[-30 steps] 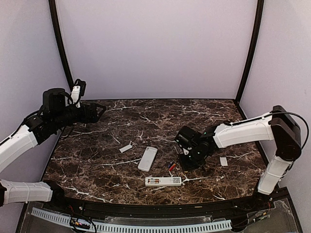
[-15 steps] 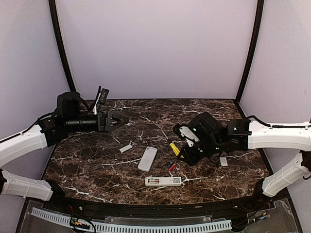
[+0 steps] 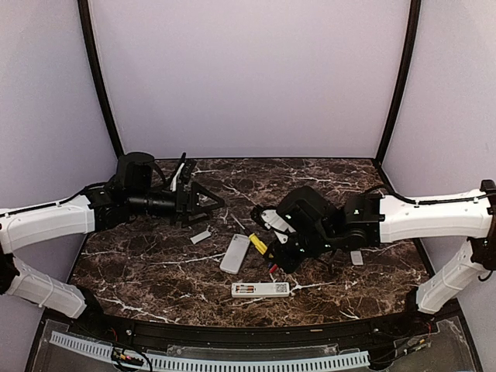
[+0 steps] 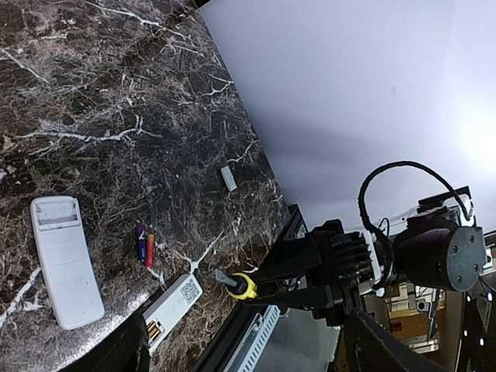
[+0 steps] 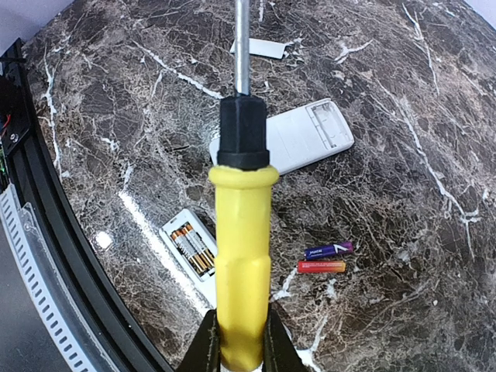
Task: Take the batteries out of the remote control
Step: Pass from the right arm to the left
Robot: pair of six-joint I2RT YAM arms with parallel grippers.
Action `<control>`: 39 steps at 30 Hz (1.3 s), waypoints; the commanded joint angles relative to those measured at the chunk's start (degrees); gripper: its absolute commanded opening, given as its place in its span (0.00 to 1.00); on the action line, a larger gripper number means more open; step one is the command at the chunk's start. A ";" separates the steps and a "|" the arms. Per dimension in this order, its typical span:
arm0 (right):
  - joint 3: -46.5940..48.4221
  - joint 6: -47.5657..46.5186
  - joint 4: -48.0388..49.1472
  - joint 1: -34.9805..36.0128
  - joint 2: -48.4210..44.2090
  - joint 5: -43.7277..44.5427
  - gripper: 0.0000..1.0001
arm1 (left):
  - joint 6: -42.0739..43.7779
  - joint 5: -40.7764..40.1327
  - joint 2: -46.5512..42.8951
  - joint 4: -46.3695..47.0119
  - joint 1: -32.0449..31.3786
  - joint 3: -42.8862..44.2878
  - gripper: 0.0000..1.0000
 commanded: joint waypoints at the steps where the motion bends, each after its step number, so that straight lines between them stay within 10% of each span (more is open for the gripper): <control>1: 2.69 -2.54 2.33 1.30 1.82 2.25 0.02 | -2.34 1.80 1.40 0.69 -0.49 0.43 0.85; 22: 5.47 -5.33 1.88 3.72 5.18 4.48 0.02 | -5.80 6.32 8.48 6.23 -1.70 0.40 0.25; 39: 4.43 -4.93 2.15 3.87 5.48 6.44 0.02 | -4.35 5.95 9.09 2.65 -1.71 1.40 0.00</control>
